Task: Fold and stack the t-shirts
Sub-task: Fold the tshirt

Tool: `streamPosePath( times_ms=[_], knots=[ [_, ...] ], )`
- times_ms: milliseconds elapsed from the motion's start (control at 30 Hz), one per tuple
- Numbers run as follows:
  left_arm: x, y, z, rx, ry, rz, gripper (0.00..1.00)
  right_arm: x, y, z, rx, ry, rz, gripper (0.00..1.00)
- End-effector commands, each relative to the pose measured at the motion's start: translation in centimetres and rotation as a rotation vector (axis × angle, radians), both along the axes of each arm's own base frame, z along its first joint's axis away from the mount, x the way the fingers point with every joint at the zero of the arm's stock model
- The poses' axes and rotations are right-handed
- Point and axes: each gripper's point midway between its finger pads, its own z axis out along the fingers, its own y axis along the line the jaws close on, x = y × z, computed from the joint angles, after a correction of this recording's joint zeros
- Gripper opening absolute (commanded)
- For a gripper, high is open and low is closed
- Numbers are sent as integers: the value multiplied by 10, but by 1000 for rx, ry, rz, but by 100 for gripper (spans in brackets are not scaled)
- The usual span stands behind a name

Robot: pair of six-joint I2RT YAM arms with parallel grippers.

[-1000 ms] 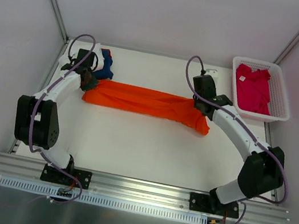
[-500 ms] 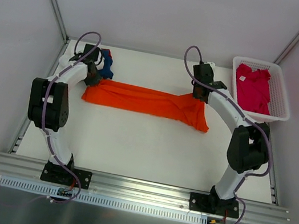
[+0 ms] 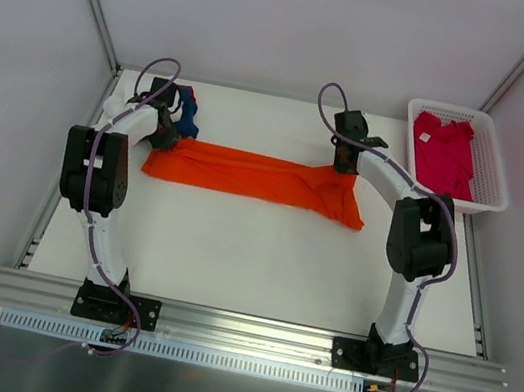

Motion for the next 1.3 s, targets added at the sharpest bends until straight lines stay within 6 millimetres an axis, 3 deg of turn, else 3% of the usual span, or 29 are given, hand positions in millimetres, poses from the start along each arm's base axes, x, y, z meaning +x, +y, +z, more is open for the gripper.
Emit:
streamPosePath(
  times_ms=[0, 33, 67, 167, 267, 400, 533, 667, 800, 1000, 1267],
  knots=[
    [13, 5, 12, 8, -33, -9, 21, 13, 2, 8, 7, -8, 6, 25],
    [13, 5, 12, 11, -36, -11, 42, 13, 1, 7, 5, -6, 7, 34],
    [13, 6, 14, 14, -39, -11, 51, 14, 1, 6, 3, -5, 6, 37],
    [13, 7, 21, 22, -53, -10, 74, 15, -2, 8, -4, -9, 1, 45],
    [14, 9, 34, 32, -82, -14, 87, 17, -7, 19, -19, -31, -11, 48],
    [10, 7, 53, 27, -120, -20, 87, 16, -8, 38, -13, -65, -11, 48],
    [1, 2, 73, 8, -162, -35, 87, 5, -4, 71, 16, -116, 8, 48],
    [-4, -6, 79, 6, -173, -57, 87, -12, 17, 81, 64, -113, 58, 48],
    [-12, -12, 66, -8, -140, -71, 87, -30, 48, 71, 86, -81, 107, 48],
    [-21, -24, 48, -13, -91, -110, 87, -53, 96, 32, 144, 25, 184, 48],
    [-22, -28, 37, -11, -60, -137, 86, -61, 109, -10, 162, 127, 197, 48]
  ],
)
